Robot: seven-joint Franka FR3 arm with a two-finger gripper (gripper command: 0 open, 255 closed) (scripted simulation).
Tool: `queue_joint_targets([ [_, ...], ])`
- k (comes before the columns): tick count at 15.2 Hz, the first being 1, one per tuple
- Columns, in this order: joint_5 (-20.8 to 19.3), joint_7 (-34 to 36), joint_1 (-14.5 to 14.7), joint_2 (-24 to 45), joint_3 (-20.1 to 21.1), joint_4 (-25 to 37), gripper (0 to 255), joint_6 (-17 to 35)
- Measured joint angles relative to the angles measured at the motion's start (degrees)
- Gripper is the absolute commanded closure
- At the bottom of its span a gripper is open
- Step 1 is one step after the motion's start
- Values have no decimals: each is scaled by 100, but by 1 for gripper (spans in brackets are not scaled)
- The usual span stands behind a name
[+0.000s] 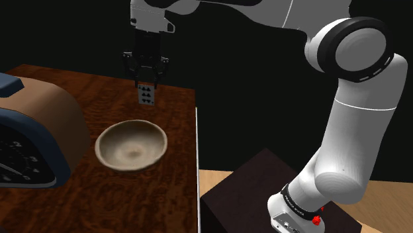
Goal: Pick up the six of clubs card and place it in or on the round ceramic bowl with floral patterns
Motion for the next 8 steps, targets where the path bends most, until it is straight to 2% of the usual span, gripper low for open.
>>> queue_joint_targets([
  [8, -39, 98, 70, 104, 16, 764, 255, -655],
])
